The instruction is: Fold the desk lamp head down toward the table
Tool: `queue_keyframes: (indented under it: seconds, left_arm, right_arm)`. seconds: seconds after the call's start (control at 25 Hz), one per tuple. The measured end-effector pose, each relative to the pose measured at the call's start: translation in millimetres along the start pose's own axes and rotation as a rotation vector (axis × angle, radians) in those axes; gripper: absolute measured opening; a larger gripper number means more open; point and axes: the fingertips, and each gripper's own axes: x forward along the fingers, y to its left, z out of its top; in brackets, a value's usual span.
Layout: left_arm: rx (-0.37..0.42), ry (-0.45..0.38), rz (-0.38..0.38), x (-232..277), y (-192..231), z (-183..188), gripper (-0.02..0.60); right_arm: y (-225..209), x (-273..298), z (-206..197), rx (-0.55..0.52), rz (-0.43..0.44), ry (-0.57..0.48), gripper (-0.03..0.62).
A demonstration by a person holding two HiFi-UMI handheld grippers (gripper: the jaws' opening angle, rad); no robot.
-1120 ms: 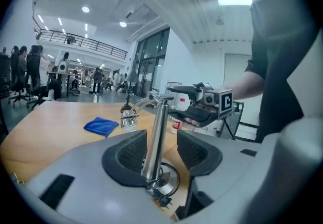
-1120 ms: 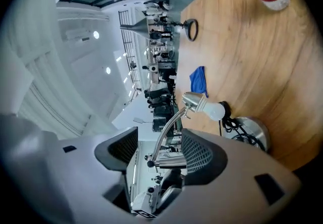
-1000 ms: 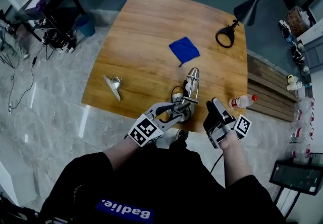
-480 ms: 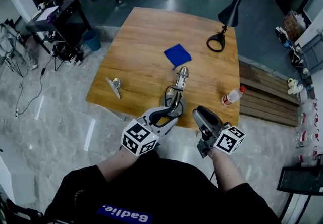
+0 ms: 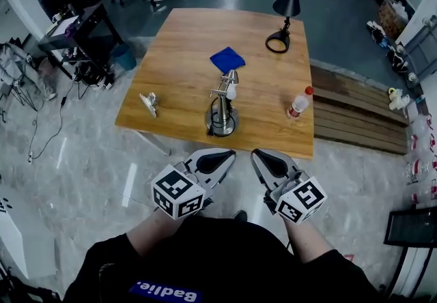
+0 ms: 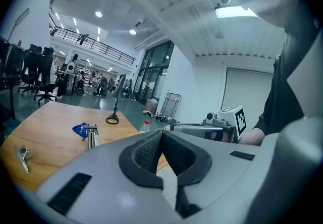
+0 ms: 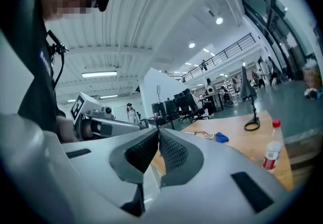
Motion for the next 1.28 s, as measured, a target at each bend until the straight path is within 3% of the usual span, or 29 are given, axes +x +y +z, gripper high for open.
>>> queue_keyframes:
  seconds: [0.12,0.4,1.28]
  left_arm:
    - [0.026,-0.022,-0.021,-13,-12,10,0.009]
    - [0.07,-0.029,-0.064,-53,-18,17,0.008]
    - [0.042,-0.038,-0.093,-81,-6,8,0.008]
  right_arm:
    - [19,-2,4,-0.089,-0.032,0.025,0.006]
    - [61,9,9,-0.149,-0.075,0.042,0.006]
    - [90,34,7,-0.162,-0.089,0.079,0.005]
